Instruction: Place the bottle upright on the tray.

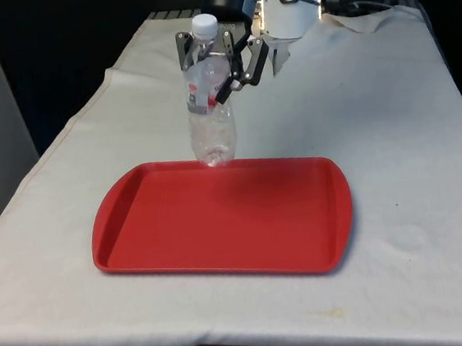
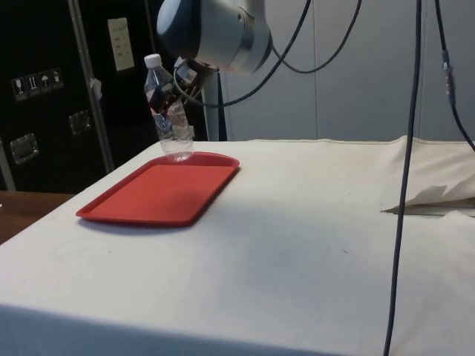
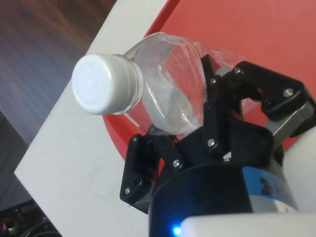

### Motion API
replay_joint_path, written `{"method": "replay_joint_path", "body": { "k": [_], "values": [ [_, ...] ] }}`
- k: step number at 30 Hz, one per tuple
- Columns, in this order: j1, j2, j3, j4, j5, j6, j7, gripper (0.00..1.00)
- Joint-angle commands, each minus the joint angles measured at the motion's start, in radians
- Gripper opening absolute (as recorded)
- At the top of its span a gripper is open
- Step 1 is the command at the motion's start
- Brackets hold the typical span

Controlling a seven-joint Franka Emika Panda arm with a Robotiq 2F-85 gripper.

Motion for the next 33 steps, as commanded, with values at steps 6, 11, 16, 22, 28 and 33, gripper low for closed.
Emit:
{"method": "replay_joint_path", "body": {
  "k": [6,11,16,22,28,33],
  "values": [
    [0.001,0.015,0.001,0.006,0.000,0.021,0.020,0.36],
    [-0.005,0.034,0.019,0.030,-0.011,0.060,0.056,0.36],
    [0.004,0.049,0.002,0.024,-0.001,0.062,0.059,0.36],
    [0.000,0.072,0.020,0.049,-0.016,0.105,0.101,0.36],
    [0.002,0.096,0.028,0.054,-0.019,0.133,0.126,0.36],
    [0.004,0.126,0.040,0.060,-0.021,0.156,0.144,0.36]
  ]
}}
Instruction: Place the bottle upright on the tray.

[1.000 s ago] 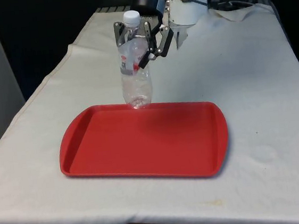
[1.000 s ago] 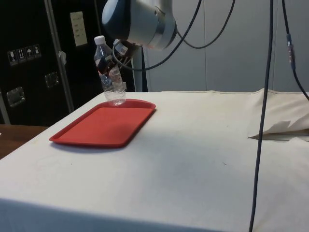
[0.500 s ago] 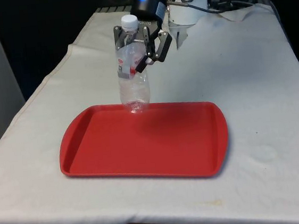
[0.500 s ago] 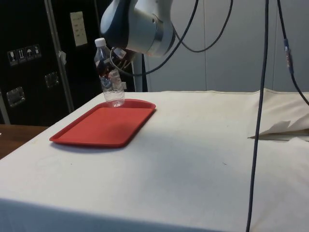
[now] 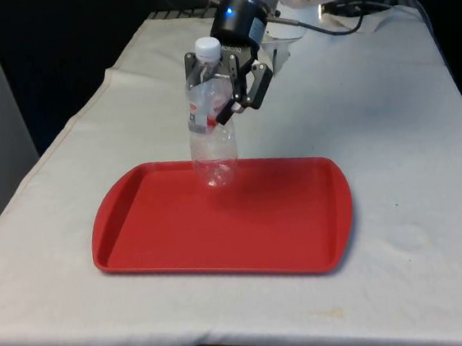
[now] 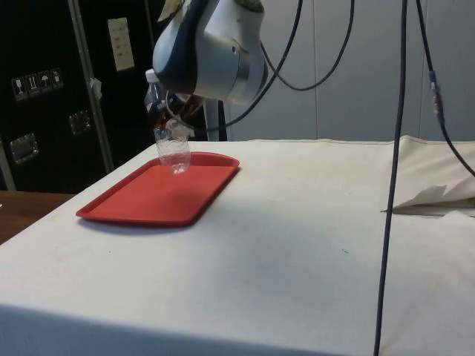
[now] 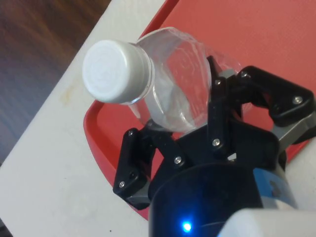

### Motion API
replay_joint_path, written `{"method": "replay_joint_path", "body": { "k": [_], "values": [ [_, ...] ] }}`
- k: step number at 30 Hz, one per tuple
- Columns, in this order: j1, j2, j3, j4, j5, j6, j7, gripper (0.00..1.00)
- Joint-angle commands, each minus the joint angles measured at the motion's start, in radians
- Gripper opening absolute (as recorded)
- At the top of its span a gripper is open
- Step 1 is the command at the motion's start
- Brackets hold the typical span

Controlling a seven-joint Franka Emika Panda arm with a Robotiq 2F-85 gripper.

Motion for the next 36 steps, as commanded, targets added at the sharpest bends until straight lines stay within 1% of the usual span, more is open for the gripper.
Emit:
{"method": "replay_joint_path", "body": {
  "k": [1,2,6,9,10,11,20,28,29,30,33,36],
  "values": [
    [0.000,0.007,0.003,0.002,0.000,0.006,0.003,0.36],
    [-0.005,0.019,0.020,0.017,-0.017,0.029,0.024,0.36],
    [-0.006,0.050,0.027,0.027,-0.021,0.050,0.042,0.36],
    [-0.006,0.060,0.026,0.031,-0.023,0.060,0.051,0.36],
    [0.001,0.064,0.014,0.024,-0.007,0.051,0.039,0.36],
    [-0.005,0.062,0.024,0.030,-0.021,0.061,0.051,0.36],
    [0.001,0.066,0.014,0.026,-0.007,0.052,0.040,0.36],
    [0.001,0.102,0.026,0.045,-0.017,0.077,0.059,0.36],
    [0.004,0.093,0.018,0.033,-0.007,0.060,0.047,0.36],
    [0.002,0.104,0.025,0.046,-0.016,0.077,0.060,0.36],
    [0.002,0.107,0.024,0.048,-0.015,0.080,0.058,0.36],
    [0.003,0.109,0.029,0.055,-0.018,0.097,0.071,0.36]
  ]
}}
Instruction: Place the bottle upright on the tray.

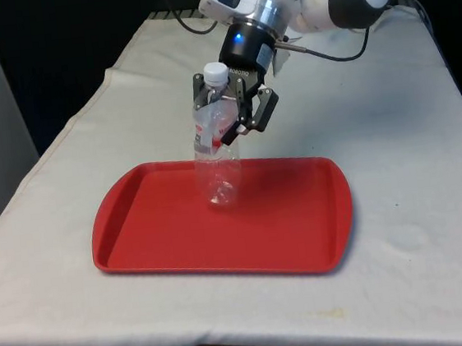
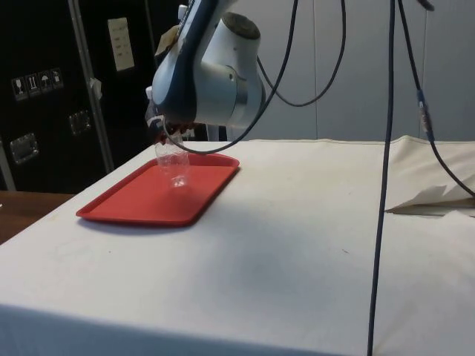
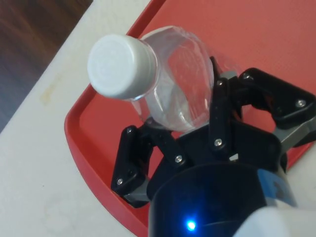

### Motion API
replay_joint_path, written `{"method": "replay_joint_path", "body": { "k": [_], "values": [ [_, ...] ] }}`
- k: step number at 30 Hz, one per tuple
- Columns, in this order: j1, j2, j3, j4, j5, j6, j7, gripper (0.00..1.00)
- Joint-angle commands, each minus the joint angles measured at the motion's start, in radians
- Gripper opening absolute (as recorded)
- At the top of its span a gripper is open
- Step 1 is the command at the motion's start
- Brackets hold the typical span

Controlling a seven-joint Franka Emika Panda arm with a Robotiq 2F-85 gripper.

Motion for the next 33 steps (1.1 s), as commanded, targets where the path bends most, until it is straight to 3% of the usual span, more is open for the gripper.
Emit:
{"method": "replay_joint_path", "body": {
  "k": [1,7,18,25,27,28,33],
  "values": [
    [0.001,0.000,0.001,0.001,0.000,0.003,0.003,0.36],
    [-0.001,0.005,0.017,0.013,-0.019,0.048,0.040,0.36],
    [0.003,0.009,0.008,0.006,-0.002,0.038,0.030,0.36],
    [-0.001,0.014,0.023,0.020,-0.029,0.077,0.082,0.36],
    [0.005,0.010,0.011,0.009,-0.009,0.060,0.063,0.36],
    [-0.001,0.015,0.021,0.019,-0.029,0.077,0.085,0.36],
    [0.003,0.014,0.016,0.014,-0.020,0.071,0.079,0.36]
  ]
}}
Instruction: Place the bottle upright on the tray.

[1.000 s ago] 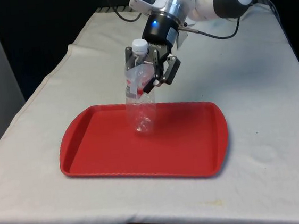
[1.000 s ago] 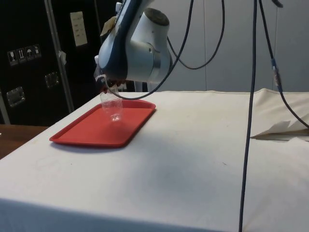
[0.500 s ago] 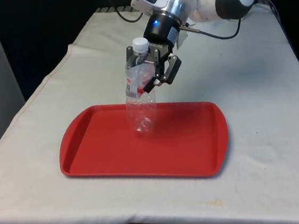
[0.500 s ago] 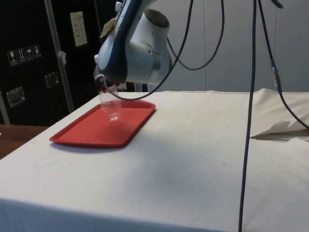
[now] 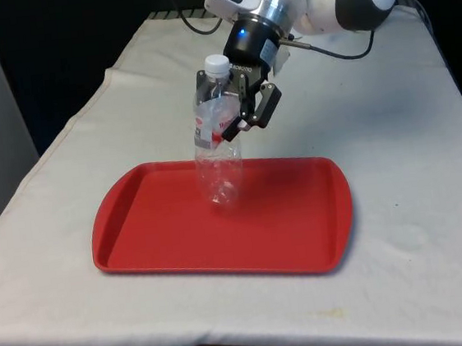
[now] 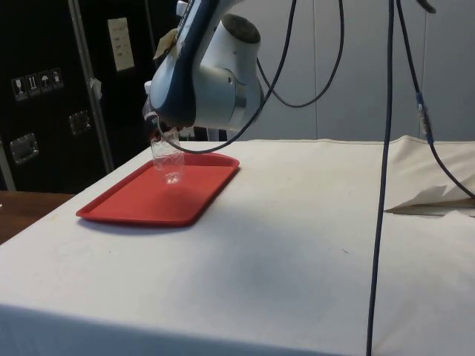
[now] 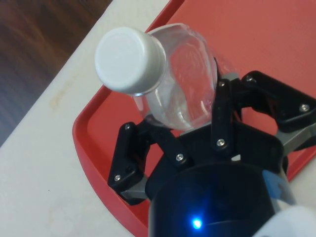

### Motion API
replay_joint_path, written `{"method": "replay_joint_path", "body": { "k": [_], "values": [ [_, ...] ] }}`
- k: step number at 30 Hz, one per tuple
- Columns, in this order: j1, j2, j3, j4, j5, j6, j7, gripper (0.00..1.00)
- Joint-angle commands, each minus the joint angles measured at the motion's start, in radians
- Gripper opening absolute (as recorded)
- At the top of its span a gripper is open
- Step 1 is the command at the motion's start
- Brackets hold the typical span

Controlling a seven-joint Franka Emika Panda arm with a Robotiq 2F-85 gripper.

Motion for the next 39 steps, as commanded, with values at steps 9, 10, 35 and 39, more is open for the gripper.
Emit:
{"method": "replay_joint_path", "body": {
  "k": [9,10,35,39],
  "values": [
    [0.001,0.014,0.002,0.005,-0.002,0.001,0.006,0.36],
    [0.001,0.014,0.002,0.005,-0.002,0.001,0.006,0.36],
    [-0.001,0.046,0.006,0.020,-0.011,0.014,0.023,0.36],
    [0.000,0.047,0.005,0.020,-0.009,0.014,0.021,0.36]
  ]
}}
